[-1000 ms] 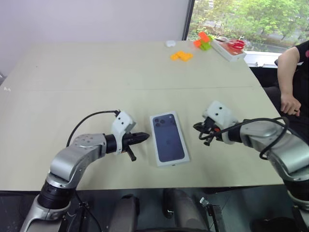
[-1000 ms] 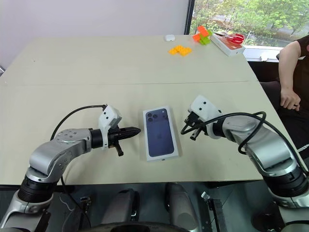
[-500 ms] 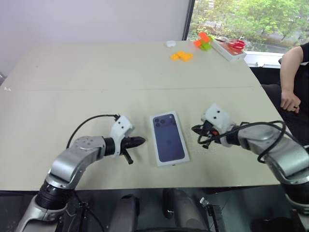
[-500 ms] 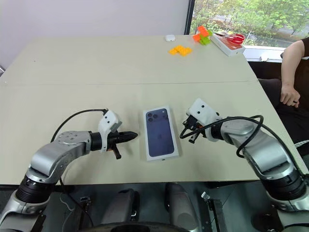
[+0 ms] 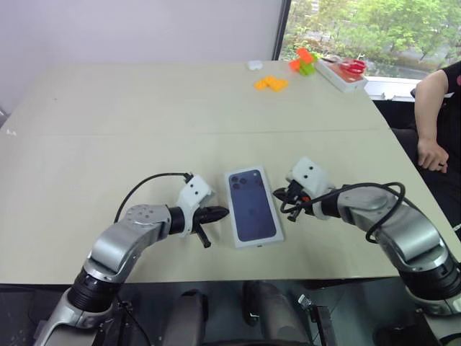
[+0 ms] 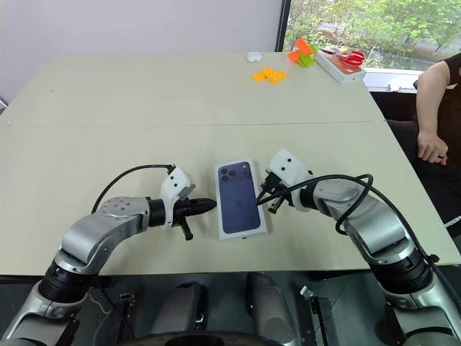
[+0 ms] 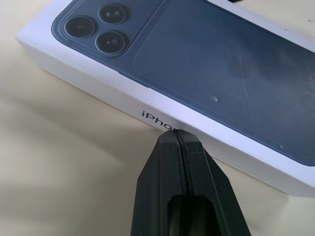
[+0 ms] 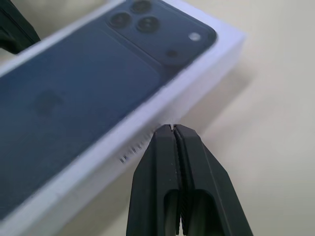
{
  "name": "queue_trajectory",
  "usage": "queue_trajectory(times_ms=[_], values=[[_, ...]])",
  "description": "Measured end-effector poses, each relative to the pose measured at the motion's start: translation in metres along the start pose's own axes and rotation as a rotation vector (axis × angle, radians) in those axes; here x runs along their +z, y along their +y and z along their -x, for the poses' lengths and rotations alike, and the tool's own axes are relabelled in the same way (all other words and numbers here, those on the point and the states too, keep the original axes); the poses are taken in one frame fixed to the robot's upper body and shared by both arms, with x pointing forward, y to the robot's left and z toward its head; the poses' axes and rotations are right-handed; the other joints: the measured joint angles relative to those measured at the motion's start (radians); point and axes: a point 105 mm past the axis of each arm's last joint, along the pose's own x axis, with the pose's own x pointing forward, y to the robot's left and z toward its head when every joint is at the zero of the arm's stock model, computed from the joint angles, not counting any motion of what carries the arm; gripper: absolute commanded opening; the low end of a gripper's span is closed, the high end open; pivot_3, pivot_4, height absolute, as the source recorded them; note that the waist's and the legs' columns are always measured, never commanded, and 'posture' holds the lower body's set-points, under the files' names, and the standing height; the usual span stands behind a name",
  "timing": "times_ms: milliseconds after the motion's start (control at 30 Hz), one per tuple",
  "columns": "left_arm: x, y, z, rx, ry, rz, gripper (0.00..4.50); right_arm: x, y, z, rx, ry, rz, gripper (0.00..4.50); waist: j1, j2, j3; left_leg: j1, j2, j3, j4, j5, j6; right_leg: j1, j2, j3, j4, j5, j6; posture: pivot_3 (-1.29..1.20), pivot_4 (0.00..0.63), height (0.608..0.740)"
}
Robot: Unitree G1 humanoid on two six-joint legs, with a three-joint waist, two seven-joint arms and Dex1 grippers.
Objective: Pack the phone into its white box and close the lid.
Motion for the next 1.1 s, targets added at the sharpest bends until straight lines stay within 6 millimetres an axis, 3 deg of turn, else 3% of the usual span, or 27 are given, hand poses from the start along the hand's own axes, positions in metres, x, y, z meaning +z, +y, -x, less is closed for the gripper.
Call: queue_trajectory(times_ms=[1100], values=[[0.0079, -0.0043, -0.0025, -0.021, -0.057, 0.072, 0.00, -0.0051, -0.0033, -0.0010, -0.022, 0.024, -0.030, 0.08, 0.000, 0.000, 0.000, 0.000, 0.000, 0.000, 0.000, 0.000, 0.000, 0.000, 0.000, 0.000, 0.000, 0.000, 0.000, 0.00, 0.150, 0.734]])
